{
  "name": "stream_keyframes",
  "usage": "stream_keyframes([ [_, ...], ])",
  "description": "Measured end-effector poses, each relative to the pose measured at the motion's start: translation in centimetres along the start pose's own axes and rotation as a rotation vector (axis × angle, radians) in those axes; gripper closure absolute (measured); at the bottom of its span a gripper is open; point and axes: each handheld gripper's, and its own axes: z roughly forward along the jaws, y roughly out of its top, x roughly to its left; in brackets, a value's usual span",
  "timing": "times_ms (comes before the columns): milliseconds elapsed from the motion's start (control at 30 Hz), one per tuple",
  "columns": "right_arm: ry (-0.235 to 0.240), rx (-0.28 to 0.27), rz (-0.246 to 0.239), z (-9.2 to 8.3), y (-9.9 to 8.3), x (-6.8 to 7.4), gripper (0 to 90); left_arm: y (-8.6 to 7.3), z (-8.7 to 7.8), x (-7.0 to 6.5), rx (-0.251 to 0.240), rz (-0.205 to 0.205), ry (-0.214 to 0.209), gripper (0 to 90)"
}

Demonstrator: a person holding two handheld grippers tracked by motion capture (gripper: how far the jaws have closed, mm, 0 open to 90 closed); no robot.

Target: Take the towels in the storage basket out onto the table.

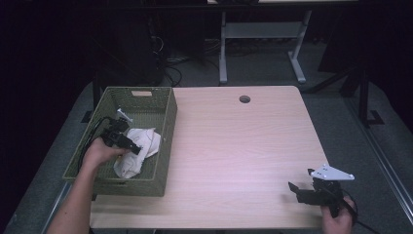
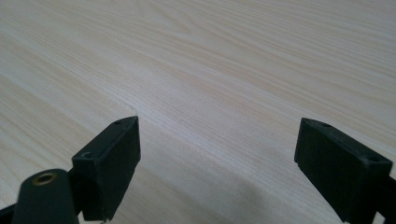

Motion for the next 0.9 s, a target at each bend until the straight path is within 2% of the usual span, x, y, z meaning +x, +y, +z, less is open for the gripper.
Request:
stream_keyframes([
  [133,0.001,0.007,-0.007,0.3,0.0,0.2,14.0,-0.1,0.6,0.2,0.022,-0.009,0.001,37.2],
  [467,0.0,0.004,0.002,0.2,0.0,-0.1,14.0,0.0,1.3,0.0,0.079,0.009,0.01,42.0],
  [567,-0.001,0.003,-0.001,0.2,0.0,-0.1,14.0,0.2,1.6,0.1,0.097,-0.026,0.006,44.6],
  [900,-0.006,0.004,-0.005,0.4,0.1,-0.2,14.0,0.1,1.8,0.2,0.097,-0.049,-0.012,56.7],
])
